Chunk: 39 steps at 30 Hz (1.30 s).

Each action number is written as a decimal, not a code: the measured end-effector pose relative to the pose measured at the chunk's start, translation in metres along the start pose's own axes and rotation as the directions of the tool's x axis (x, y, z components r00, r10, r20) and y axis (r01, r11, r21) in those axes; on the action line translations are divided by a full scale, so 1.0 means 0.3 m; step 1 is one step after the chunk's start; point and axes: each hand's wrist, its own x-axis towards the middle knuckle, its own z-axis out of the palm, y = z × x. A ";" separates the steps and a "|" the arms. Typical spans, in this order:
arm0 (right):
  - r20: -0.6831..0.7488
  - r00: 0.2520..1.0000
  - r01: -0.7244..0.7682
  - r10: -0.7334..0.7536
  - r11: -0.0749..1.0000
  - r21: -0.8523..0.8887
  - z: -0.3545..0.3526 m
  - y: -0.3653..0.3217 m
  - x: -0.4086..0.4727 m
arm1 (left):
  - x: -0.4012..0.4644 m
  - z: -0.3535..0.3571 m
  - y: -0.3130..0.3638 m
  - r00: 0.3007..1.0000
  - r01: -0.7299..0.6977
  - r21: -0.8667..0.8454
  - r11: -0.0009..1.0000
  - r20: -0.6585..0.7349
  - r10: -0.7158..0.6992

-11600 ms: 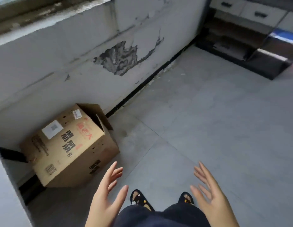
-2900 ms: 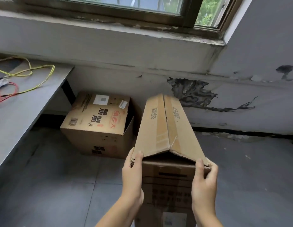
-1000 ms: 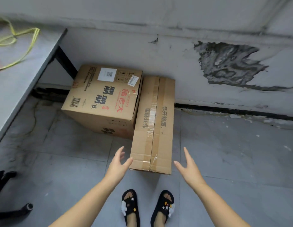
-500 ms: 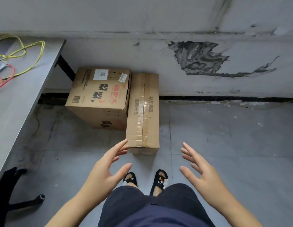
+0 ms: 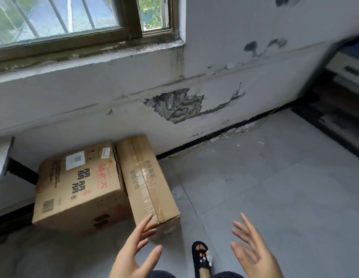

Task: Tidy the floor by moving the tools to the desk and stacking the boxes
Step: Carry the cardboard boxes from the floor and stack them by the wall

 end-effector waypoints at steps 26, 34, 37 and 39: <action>-0.869 0.269 -0.052 0.415 0.907 0.417 0.181 0.336 -1.367 | -0.543 0.441 0.047 0.340 -0.259 -0.033 0.965 0.932 0.123; -0.883 -0.044 0.007 0.467 0.884 0.467 0.083 0.483 -1.864 | -1.092 0.721 0.088 0.078 -0.328 -0.082 0.941 0.990 0.114; -0.831 -0.110 0.075 0.545 0.839 0.539 0.046 0.494 -1.973 | -1.206 0.821 0.109 0.016 -0.317 -0.047 0.947 0.998 0.055; -0.804 -0.120 0.136 0.583 0.812 0.568 0.024 0.535 -2.044 | -1.272 0.893 0.126 -0.030 -0.308 0.007 0.951 0.999 -0.018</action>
